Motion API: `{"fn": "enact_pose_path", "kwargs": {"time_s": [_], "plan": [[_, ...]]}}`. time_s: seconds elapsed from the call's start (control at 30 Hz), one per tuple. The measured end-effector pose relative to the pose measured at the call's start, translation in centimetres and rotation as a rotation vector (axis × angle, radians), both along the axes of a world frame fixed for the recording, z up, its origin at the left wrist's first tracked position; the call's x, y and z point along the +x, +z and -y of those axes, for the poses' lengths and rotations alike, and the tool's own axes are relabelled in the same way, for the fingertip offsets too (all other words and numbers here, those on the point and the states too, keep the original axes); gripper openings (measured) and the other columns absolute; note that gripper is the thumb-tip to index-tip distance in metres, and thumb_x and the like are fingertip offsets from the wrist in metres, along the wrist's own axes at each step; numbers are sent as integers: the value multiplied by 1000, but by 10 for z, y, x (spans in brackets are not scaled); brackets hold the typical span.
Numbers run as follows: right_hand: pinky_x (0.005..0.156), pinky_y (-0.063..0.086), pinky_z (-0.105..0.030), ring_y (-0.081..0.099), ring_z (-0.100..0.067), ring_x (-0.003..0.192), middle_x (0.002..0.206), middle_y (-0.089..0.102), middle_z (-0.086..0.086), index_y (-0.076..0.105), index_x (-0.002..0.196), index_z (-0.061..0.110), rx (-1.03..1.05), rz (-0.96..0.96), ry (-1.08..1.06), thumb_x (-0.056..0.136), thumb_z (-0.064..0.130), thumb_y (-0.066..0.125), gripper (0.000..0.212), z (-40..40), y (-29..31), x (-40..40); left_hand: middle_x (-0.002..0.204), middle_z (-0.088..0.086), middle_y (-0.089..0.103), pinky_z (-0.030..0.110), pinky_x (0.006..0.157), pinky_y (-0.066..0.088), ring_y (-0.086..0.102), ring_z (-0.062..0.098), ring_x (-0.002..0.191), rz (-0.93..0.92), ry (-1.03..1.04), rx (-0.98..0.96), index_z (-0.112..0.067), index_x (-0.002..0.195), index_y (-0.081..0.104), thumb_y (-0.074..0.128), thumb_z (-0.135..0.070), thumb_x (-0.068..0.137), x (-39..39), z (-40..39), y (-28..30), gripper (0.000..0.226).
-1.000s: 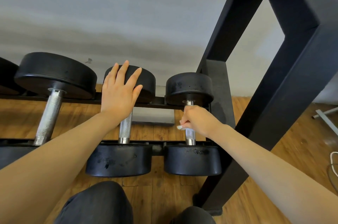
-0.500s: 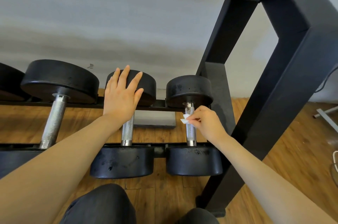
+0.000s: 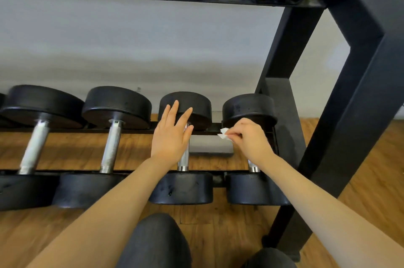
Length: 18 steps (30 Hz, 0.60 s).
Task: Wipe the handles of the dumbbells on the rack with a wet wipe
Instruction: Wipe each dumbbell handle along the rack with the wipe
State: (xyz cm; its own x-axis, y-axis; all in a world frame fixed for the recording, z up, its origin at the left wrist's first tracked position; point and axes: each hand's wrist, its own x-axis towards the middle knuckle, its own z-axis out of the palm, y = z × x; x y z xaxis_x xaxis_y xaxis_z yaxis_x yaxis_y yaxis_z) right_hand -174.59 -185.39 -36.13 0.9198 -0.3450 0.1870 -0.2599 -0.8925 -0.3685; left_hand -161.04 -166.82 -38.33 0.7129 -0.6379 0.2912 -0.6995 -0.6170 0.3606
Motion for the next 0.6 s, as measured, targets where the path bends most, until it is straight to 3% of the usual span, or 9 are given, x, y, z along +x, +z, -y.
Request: {"fn": "enact_pose_path", "kwargs": {"time_s": [0.13,0.27,0.5,0.6], "plan": [[88,45,-25,61,-16,92,99,70,-6,76,99,10,185,173,2,91,12,64,15,-23,-7,17,161,6,24,40,117,24,25,24,147,-18,80,-50,-22,148,41,43,-35,103,-17,-14,1,47],[83,41,-17,55,-5,88,99,69,0,76,100,12,396,260,-75,88,14,69,14,-45,-23,38,157,9,33,39,114,31,37,25,141,-46,158,-103,-18,145,47,47,-29,101,-45,-36,-11,45],[91,45,-22,62,-12,97,102,71,-2,74,102,11,584,356,-133,89,14,67,15,-74,-58,70,159,4,30,35,117,27,33,19,144,-155,354,-159,-21,147,45,39,-33,102,-85,-61,-44,47],[88,43,-14,62,-11,97,103,71,-3,74,103,11,636,425,-199,90,16,66,16,-79,-68,80,162,-4,22,28,116,21,26,13,146,-253,441,-244,-28,150,37,36,-36,104,-94,-59,-48,47]]}}
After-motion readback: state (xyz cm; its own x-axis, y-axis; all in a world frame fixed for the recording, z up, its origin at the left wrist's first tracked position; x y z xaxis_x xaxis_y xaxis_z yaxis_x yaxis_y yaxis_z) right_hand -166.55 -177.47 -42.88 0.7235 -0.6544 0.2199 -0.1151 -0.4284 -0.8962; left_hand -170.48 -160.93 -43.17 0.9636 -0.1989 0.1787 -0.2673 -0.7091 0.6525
